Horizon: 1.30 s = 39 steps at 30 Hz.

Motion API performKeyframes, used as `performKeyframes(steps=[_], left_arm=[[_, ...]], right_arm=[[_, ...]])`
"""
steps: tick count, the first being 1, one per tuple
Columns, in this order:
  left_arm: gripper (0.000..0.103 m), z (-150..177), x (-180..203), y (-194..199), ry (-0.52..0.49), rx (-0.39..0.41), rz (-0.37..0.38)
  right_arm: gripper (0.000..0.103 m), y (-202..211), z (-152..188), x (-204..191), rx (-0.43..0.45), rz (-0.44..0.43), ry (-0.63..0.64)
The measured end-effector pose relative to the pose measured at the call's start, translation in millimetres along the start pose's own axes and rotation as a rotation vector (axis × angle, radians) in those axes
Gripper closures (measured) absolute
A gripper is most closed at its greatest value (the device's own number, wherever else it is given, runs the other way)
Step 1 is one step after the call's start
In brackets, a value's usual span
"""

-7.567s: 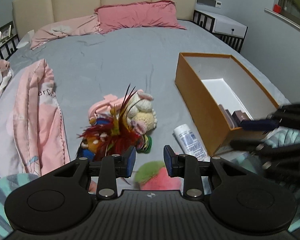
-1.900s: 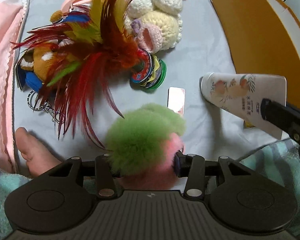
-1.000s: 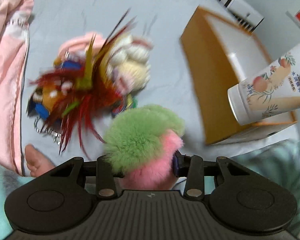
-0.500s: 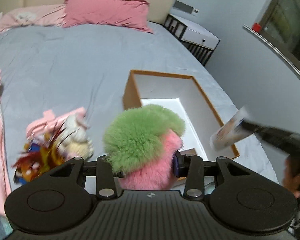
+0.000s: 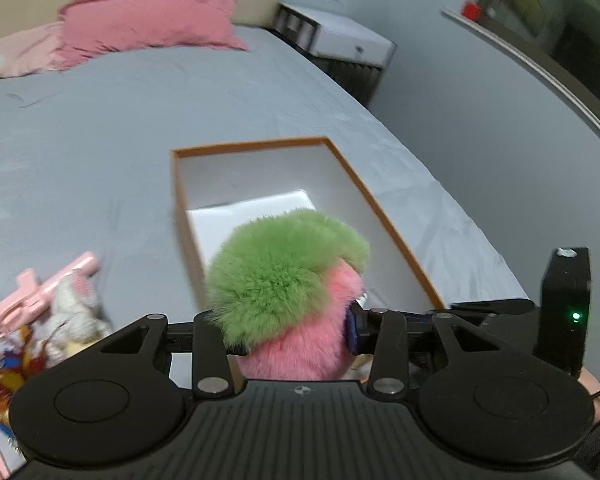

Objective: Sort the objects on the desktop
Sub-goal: 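Carry the lotion tube into the shoebox and open the right tool while the left tool carries the plush, then lower the pink-green plush into the shoebox and open the left tool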

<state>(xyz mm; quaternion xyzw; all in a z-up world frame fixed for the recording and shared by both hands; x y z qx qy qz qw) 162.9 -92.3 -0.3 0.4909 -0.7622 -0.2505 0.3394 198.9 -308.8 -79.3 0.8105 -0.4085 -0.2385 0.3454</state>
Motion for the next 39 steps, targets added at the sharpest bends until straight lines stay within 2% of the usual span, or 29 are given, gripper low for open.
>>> performKeyframes(steps=[5,8,11,13,18,23,30,34,37,39], left_arm=[[0.057,-12.4,14.2,-22.7,-0.017,-0.004,0.037],[0.057,-16.9,23.9,-41.5,-0.027,-0.020,0.062],[0.057,-24.7,38.0,-58.1,-0.057,-0.030,0.081],[0.057,-30.3,48.3,-68.6,-0.077,-0.040,0.097],[0.057,-32.2,74.6,-100.7,-0.147,-0.122,0.147],[0.056,-16.5,96.4,-120.8,-0.263,-0.222,0.181],[0.055,3.7,109.6,-129.9,-0.370,-0.310,0.212],[0.054,6.9,110.2,-128.8,-0.388,-0.339,0.222],[0.054,1.2,107.7,-125.5,-0.357,-0.332,0.240],[0.054,-1.9,103.9,-120.2,-0.328,-0.302,0.242]], right_arm=[[0.092,-1.9,-2.5,-4.7,-0.070,-0.033,0.021],[0.091,7.4,-0.8,-4.3,-0.052,-0.049,0.027],[0.078,26.5,-7.7,6.5,0.005,-0.058,-0.006],[0.078,45.2,-13.7,19.4,0.061,-0.035,-0.025],[0.078,57.8,-19.1,51.0,0.115,0.082,-0.052],[0.078,46.1,-8.3,69.4,0.104,0.089,-0.110],[0.077,45.1,5.2,82.1,0.102,0.114,-0.123],[0.077,44.3,5.4,88.9,0.100,0.104,-0.130],[0.077,45.7,2.2,93.9,0.098,0.071,-0.160],[0.077,47.9,1.1,87.0,0.112,0.069,-0.129]])
Point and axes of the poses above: each gripper's, at about its wrist camera, not at the fingertips, and y roughly against the way its jaws point, x to its right, z to its underside, the point moved 2 cm from there along -y, roughly the way its jaws point, and after that the axes turned 4 degrees about x, right-handed, at the moved point
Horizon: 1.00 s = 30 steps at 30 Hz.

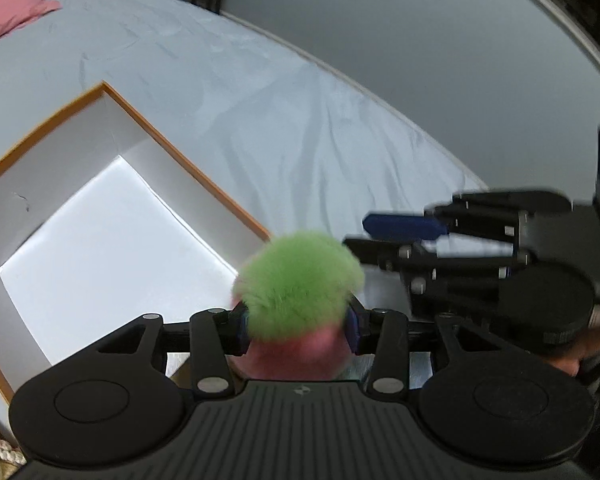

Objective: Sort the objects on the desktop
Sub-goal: 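Lower the pink-green plush into the shoebox and open the left tool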

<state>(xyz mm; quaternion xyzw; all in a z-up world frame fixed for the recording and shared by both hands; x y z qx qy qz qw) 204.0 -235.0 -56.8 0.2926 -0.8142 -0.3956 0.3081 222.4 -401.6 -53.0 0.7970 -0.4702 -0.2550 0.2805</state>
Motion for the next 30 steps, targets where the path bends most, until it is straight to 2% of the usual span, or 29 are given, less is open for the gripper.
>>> performKeyframes(steps=[2,3,4,7,9,14,17,22,25,30], left_arm=[[0.054,3.3,-3.3,5.9,0.022,0.021,0.005],[0.057,4.6,-4.7,9.2,0.033,0.031,0.007],[0.063,6.6,-6.2,11.6,0.041,0.037,0.012],[0.071,6.8,-9.4,10.9,0.066,0.016,0.019],[0.072,5.0,-9.5,13.3,0.075,0.021,0.018],[0.073,5.2,-15.1,26.0,0.106,0.064,0.006],[0.073,9.5,-20.5,41.5,0.132,0.100,-0.014],[0.073,15.7,-28.3,72.9,0.168,0.154,-0.078],[0.073,26.9,-36.2,89.6,0.170,0.178,-0.129],[0.073,73.3,-63.0,119.5,0.283,0.206,-0.240]], right_arm=[[0.077,1.2,-0.6,-6.5,0.022,0.000,0.031],[0.077,2.7,0.1,-9.5,0.031,-0.008,0.040],[0.078,2.9,-0.8,-11.0,0.036,-0.018,0.041],[0.084,1.9,-6.1,-13.4,0.027,-0.066,0.020],[0.087,2.3,-13.3,-13.5,0.013,-0.098,-0.011],[0.086,7.8,-24.5,-30.2,0.035,-0.064,0.064],[0.087,3.8,-20.9,-35.9,0.025,-0.085,0.071],[0.090,-5.1,-29.4,-49.4,-0.023,-0.139,0.087],[0.090,-15.5,-27.3,-51.2,-0.083,-0.123,0.074],[0.089,-4.1,-6.6,-63.1,-0.044,-0.090,0.095]])
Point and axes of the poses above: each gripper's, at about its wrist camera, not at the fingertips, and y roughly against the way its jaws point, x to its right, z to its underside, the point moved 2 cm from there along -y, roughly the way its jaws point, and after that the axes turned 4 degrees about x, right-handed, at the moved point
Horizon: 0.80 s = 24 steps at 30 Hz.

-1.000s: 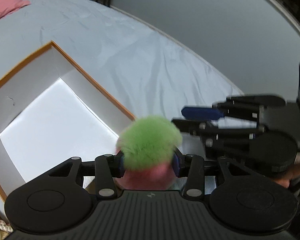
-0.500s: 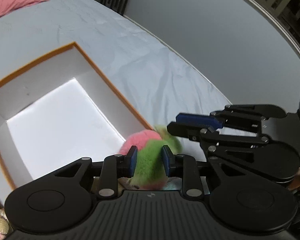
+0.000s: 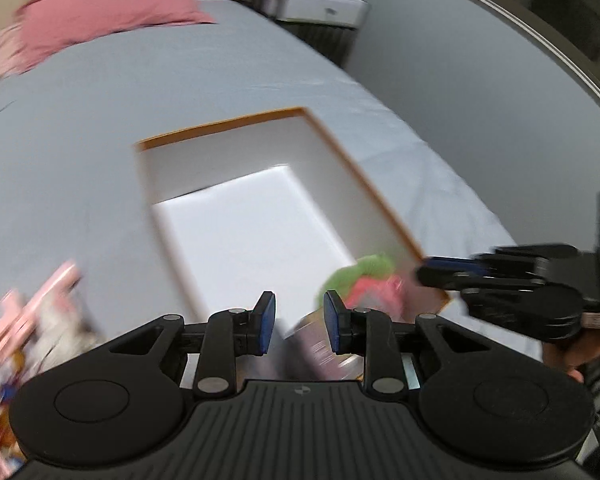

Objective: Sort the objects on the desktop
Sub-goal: 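Lower the pink-green plush into the shoebox and open the left tool, then grasp the duck plush with the left tool while the right tool grasps the crochet bunny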

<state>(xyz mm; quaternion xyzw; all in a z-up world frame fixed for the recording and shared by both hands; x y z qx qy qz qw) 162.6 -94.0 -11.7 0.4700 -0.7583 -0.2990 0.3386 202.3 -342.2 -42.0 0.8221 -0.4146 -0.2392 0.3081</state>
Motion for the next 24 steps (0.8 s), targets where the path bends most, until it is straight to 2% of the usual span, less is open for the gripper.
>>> performKeyframes(steps=[3,8,11,14,17,20,24], left_arm=[[0.073,13.1,-29.1,28.8,0.051,0.037,-0.066],[0.073,35.9,-82.2,86.6,0.147,0.096,-0.209],[0.073,50.6,-115.3,118.2,0.212,0.118,-0.305],[0.073,68.7,-141.7,143.8,0.247,0.128,-0.355],[0.073,88.0,-157.1,163.0,0.261,0.125,-0.368],[0.072,95.8,-167.3,165.0,0.262,0.116,-0.348],[0.069,100.8,-181.2,148.8,0.264,0.104,-0.306]], right_arm=[[0.089,15.9,9.3,-19.7,0.083,-0.034,0.017],[0.086,31.3,14.0,-72.9,0.207,-0.071,0.140],[0.086,31.5,12.9,-107.5,0.219,-0.133,0.171],[0.084,27.7,12.3,-143.0,0.203,-0.185,0.195],[0.082,16.3,11.3,-177.2,0.175,-0.225,0.231],[0.080,3.8,12.0,-210.4,0.147,-0.243,0.298],[0.070,-20.3,11.5,-248.5,0.106,-0.257,0.422]])
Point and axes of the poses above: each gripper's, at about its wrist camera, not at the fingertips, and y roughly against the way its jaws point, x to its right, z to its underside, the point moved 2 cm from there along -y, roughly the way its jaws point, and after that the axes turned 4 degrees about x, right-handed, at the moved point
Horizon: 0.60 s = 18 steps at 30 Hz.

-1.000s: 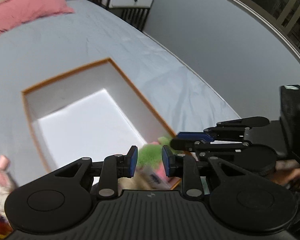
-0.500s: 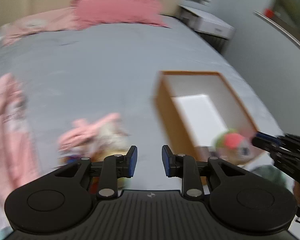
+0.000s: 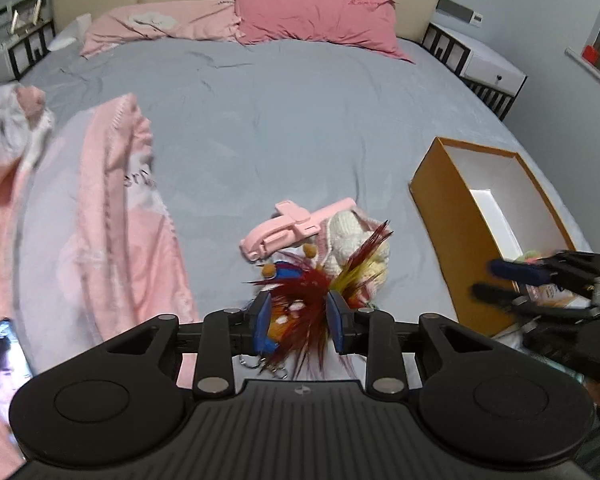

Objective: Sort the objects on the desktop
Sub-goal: 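Grasp the duck plush with the left tool while the right tool grasps the crochet bunny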

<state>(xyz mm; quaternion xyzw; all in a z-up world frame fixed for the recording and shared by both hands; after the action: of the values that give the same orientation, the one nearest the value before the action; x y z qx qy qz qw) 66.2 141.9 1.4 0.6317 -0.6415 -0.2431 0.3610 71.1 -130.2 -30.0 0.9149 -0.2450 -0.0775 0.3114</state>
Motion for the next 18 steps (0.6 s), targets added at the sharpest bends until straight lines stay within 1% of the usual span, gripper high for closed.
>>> performKeyframes(steps=[1,3,5,8,10,12,13,14,16,18], left_arm=[[0.068,3.1,-2.2,-8.5,-0.004,-0.017,0.001],[0.068,7.1,-7.9,-25.4,-0.014,-0.040,-0.024],[0.068,9.2,-15.8,-39.5,0.000,-0.062,-0.042],[0.067,11.4,-21.9,-57.9,0.014,-0.053,-0.016],[0.067,13.5,-20.0,-66.9,0.010,-0.046,0.027],[0.067,14.2,-11.4,-74.6,-0.019,-0.053,0.071],[0.066,14.4,-5.0,-77.9,-0.040,-0.055,0.090],[0.060,14.3,1.5,-80.4,-0.062,-0.048,0.104],[0.051,12.8,17.5,-86.8,-0.106,-0.034,0.119],[0.051,10.8,30.8,-98.7,-0.146,-0.033,0.109]], right_arm=[[0.070,-9.9,-2.0,-5.4,-0.024,-0.011,0.012],[0.064,-32.5,-6.1,-17.6,-0.063,-0.066,0.045],[0.061,-51.9,-6.6,-28.0,-0.096,-0.074,0.086],[0.058,-79.3,-6.5,-36.0,-0.137,-0.109,0.104],[0.058,-92.4,-6.1,-37.7,-0.164,-0.087,0.132],[0.060,-102.1,-6.9,-32.5,-0.190,-0.030,0.161],[0.060,-104.7,-7.8,-27.6,-0.206,-0.009,0.168],[0.060,-105.6,-8.7,-21.1,-0.216,0.004,0.166],[0.062,-108.4,-12.1,-3.9,-0.244,0.012,0.131],[0.063,-112.1,-17.9,12.0,-0.265,-0.011,0.064]])
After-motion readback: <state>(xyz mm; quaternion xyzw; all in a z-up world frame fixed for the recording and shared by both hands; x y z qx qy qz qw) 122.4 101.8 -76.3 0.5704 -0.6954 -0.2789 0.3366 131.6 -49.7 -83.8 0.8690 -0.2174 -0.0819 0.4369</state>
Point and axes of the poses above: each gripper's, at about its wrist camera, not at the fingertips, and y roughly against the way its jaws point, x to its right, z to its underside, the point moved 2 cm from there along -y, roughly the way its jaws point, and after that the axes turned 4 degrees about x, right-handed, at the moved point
